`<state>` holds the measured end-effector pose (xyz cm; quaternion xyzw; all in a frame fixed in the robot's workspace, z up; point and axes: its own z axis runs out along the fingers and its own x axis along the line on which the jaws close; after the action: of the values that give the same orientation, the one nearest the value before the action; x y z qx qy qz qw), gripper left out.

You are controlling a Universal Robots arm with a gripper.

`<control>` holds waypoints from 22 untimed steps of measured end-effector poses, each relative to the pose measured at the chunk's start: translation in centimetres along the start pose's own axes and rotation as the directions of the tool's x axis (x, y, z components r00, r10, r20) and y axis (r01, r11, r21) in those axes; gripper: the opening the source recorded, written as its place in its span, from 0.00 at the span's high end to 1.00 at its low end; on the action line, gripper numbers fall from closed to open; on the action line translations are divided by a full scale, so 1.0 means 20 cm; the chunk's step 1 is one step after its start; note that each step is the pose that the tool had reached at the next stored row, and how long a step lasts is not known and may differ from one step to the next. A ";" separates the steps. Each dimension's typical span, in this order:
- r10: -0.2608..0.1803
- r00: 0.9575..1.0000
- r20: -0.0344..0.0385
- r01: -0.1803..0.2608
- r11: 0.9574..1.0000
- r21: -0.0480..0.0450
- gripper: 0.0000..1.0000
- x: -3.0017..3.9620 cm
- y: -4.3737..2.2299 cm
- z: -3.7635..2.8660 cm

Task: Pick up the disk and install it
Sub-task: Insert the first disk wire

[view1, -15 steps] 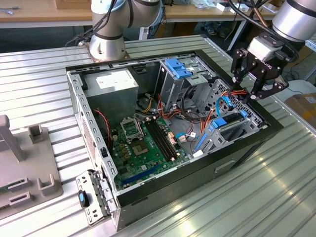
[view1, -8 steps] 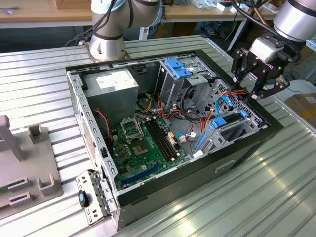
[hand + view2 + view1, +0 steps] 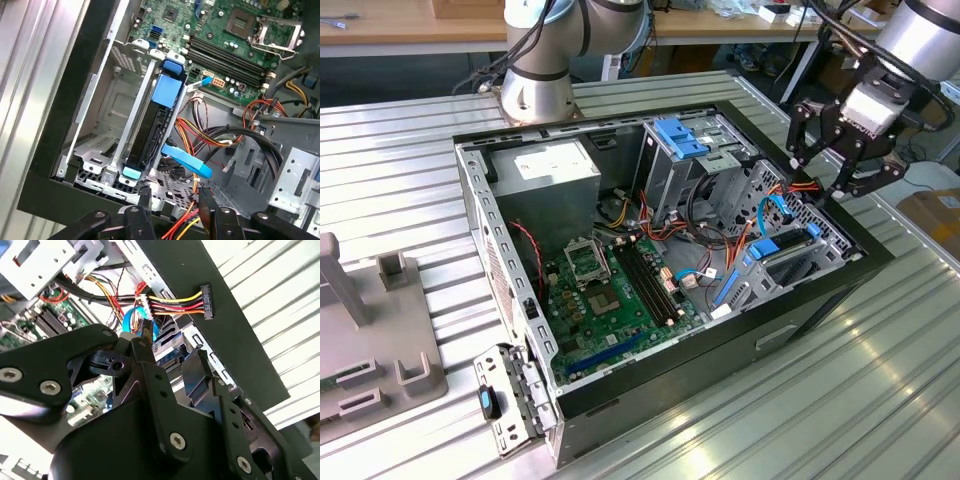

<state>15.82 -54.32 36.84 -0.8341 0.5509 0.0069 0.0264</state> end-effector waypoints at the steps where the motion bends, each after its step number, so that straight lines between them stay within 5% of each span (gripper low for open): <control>1: -0.037 0.999 0.001 0.037 0.999 -0.001 0.50 0.000 -0.001 0.000; 3: -0.109 0.994 0.004 0.109 0.994 -0.004 0.50 0.002 -0.005 0.000; 6: -0.206 0.979 0.008 0.206 0.979 -0.008 0.50 0.004 -0.009 0.001; 11: -0.207 0.978 0.008 0.207 0.978 -0.008 0.50 0.004 -0.010 0.001; 16: -0.229 0.973 0.009 0.230 0.973 -0.008 0.50 0.013 -0.031 0.001; 19: -0.260 0.965 0.011 0.260 0.965 -0.009 0.50 0.019 -0.045 0.002; 22: -0.316 0.949 0.014 0.317 0.948 -0.011 0.50 0.021 -0.049 0.002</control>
<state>16.89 -54.32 36.82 -0.9117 0.4099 0.0110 0.0249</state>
